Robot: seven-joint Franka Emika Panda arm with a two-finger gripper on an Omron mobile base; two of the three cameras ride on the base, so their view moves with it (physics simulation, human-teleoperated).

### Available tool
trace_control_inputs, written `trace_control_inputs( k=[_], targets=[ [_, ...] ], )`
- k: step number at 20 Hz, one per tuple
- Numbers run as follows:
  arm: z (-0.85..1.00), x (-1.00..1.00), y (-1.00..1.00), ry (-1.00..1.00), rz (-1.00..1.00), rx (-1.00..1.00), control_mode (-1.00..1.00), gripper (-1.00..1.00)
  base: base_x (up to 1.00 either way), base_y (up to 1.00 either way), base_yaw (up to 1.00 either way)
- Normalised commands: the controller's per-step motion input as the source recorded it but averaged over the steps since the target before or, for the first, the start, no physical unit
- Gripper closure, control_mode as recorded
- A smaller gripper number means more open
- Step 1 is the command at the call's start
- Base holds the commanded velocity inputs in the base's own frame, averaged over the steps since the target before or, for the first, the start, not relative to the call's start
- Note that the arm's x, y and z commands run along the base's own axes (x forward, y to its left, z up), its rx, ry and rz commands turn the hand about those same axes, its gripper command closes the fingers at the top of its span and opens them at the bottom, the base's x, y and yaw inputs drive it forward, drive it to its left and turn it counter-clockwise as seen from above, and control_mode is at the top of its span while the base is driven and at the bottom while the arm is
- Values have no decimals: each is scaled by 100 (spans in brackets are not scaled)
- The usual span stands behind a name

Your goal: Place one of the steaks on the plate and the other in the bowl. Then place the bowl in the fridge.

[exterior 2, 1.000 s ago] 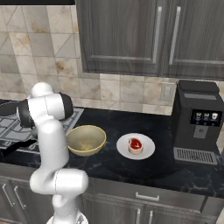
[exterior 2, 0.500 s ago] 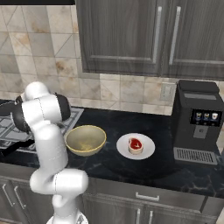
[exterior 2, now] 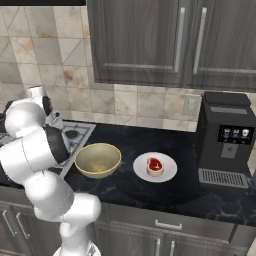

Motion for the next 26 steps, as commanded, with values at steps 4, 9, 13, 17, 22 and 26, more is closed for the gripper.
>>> trace_control_inputs(
  k=[4, 9, 13, 17, 22, 26],
  targets=[
    [52, -66, -87, 0, -18, 2, -100, 100, 0, 0, 0],
    [80, -14, -100, 0, -19, 8, -100, 100, 0, 0, 0],
    [11, 0, -100, 1, -16, 1, -100, 100, 0, 0, 0],
    [-57, 0, -68, 1, -11, 0, -100, 100, 0, 0, 0],
    [-49, 31, -19, 0, 0, 0, -100, 100, 0, 0, 0],
    [-44, 26, -3, 0, 0, -4, -100, 100, 0, 0, 0]
  ],
)
